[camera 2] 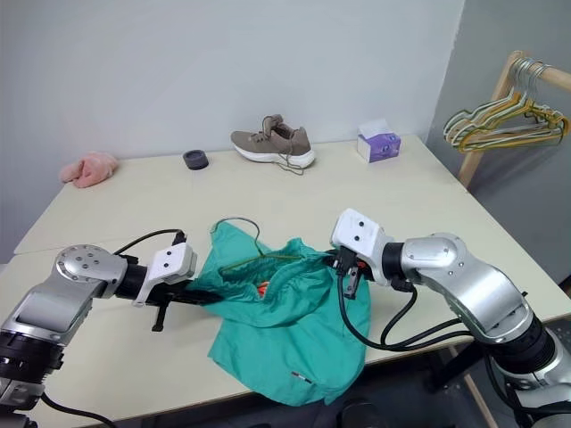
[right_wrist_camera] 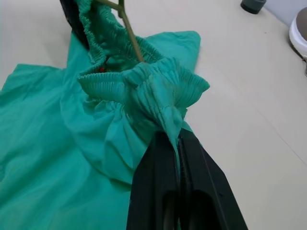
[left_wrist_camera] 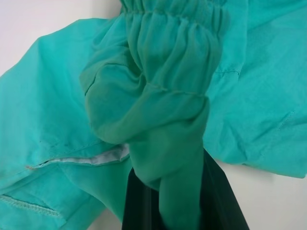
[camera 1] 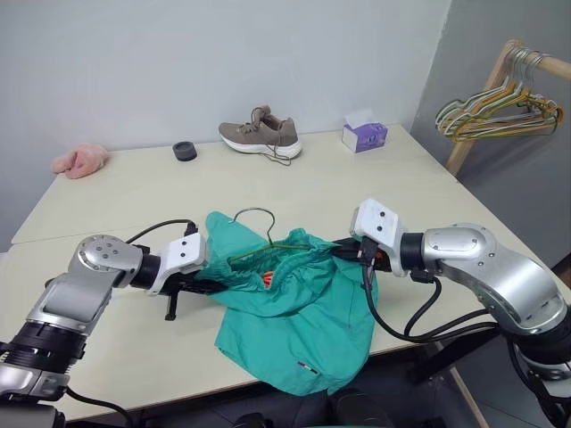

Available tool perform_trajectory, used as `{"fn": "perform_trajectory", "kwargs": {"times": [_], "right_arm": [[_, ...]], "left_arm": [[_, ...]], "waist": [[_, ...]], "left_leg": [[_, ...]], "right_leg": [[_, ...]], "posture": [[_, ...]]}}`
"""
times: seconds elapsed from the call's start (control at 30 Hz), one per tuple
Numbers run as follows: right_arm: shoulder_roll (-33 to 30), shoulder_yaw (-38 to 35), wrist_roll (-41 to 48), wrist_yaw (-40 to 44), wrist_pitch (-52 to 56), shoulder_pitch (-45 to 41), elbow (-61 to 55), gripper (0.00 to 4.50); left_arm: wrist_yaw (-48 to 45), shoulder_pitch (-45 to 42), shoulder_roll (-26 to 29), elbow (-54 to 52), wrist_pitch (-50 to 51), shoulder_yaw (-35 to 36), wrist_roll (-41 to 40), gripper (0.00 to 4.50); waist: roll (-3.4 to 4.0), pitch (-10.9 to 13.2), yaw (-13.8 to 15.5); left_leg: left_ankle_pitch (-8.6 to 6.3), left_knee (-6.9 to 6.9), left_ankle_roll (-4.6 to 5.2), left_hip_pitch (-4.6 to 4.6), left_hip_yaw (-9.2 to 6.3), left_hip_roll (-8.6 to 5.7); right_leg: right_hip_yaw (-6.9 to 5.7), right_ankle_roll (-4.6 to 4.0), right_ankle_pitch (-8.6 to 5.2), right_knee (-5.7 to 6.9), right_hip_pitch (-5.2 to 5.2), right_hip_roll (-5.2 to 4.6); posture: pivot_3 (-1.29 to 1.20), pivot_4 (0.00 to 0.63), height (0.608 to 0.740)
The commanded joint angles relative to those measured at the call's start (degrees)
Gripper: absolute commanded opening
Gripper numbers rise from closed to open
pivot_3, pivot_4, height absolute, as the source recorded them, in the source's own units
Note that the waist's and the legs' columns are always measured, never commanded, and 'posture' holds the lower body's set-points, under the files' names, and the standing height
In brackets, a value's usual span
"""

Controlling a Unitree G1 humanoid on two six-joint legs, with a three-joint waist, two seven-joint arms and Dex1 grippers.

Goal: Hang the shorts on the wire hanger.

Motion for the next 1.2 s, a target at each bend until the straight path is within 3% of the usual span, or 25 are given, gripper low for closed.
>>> {"fn": "perform_trajectory", "kwargs": {"times": [0.03,0.37,0.57,0.8,0.97,1.2], "right_arm": [[-1.2,-0.5,-1.5,1.8,-2.5,-0.6,-1.2,0.69],[-10.4,-7.3,2.0,8.2,1.3,1.6,-2.4,4.16],[-9.1,-1.1,-1.0,8.5,0.1,2.1,-1.3,4.16],[-2.9,7.5,-7.4,10.9,-4.7,-2.6,7.7,4.16],[-1.6,8.7,-9.3,13.4,-6.7,-4.3,10.5,2.93],[-1.0,8.9,-11.7,15.7,-9.5,-4.4,12.4,0.36]], "left_arm": [[0.3,-1.4,-0.5,-2.7,0.2,0.3,-0.2,0.0],[-0.1,-0.8,-0.6,-4.4,1.0,0.7,-0.7,0.0],[-0.5,-1.8,-1.3,-4.0,1.0,-0.2,-0.2,0.0],[-0.7,-2.9,-1.8,-3.3,0.3,-1.3,0.7,0.0],[-0.7,-2.4,-2.1,-4.0,0.8,-1.0,0.6,0.0],[-0.5,-2.2,-2.4,-4.3,0.9,-0.8,0.4,0.0]], "waist": [[0.0,0.0,0.0],[-0.01,0.0,0.0],[-0.01,0.0,-0.4],[-0.01,0.0,-0.3],[-0.01,0.0,-0.1],[-0.01,0.0,-0.1]], "left_leg": [[0.0,0.0,0.0,0.0,0.0,0.0],[0.0,0.0,0.0,0.01,0.0,0.0],[0.0,0.01,0.0,0.04,0.03,0.01],[0.01,0.09,0.01,0.04,0.06,-0.01],[0.0,0.02,0.0,0.02,-0.01,-0.01],[0.0,0.0,0.0,0.02,-0.03,-0.01]], "right_leg": [[-0.01,0.0,0.0,0.0,0.0,0.0],[-0.02,0.0,0.0,0.0,0.02,0.0],[0.01,0.0,0.0,0.01,0.02,0.01],[0.03,0.0,0.0,0.01,0.05,0.01],[-0.02,-0.01,0.0,0.01,0.02,0.0],[-0.04,-0.01,0.0,0.02,0.01,0.0]], "posture": [[-0.22,0.0,0.74],[-0.23,0.0,0.74],[-0.24,0.0,0.74],[-0.23,0.0,0.74],[-0.22,0.0,0.74],[-0.21,0.0,0.74]]}}
